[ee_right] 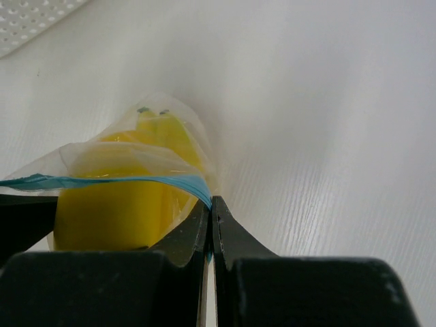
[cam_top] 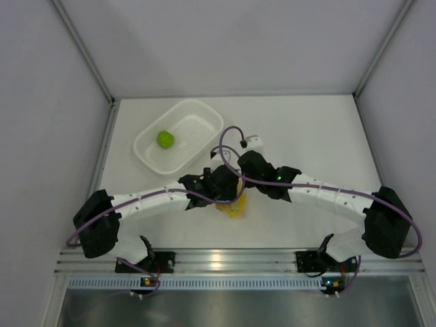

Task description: Open the zip-top bag and remove the fake food

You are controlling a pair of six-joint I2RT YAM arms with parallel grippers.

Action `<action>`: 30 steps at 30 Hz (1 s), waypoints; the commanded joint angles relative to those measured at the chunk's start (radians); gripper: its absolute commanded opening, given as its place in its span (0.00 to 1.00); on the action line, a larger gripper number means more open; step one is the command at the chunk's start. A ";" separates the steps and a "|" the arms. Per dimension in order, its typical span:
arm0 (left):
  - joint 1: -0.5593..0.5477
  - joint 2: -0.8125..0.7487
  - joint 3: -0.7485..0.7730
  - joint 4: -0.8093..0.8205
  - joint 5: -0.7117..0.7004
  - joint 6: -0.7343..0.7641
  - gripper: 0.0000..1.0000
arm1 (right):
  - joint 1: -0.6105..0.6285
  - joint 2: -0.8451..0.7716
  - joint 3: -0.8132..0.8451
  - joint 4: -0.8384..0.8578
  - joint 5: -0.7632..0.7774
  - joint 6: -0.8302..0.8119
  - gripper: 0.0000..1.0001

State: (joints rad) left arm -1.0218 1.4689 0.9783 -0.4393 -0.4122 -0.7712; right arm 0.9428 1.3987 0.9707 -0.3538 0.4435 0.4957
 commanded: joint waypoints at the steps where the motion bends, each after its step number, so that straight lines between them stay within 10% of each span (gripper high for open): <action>1: -0.008 -0.107 -0.030 0.140 0.019 0.073 0.00 | 0.008 -0.020 0.069 0.064 0.024 -0.045 0.00; 12: -0.004 -0.291 -0.219 0.479 0.119 0.226 0.00 | 0.008 0.003 0.160 0.064 -0.113 -0.195 0.00; 30: 0.000 -0.594 -0.394 0.649 0.175 0.342 0.00 | -0.074 0.042 0.218 -0.030 0.096 -0.165 0.00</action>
State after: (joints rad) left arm -1.0172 0.9188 0.6182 0.0826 -0.2256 -0.4648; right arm 0.8917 1.4342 1.1408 -0.3855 0.4774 0.2787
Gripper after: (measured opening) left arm 0.668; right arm 0.007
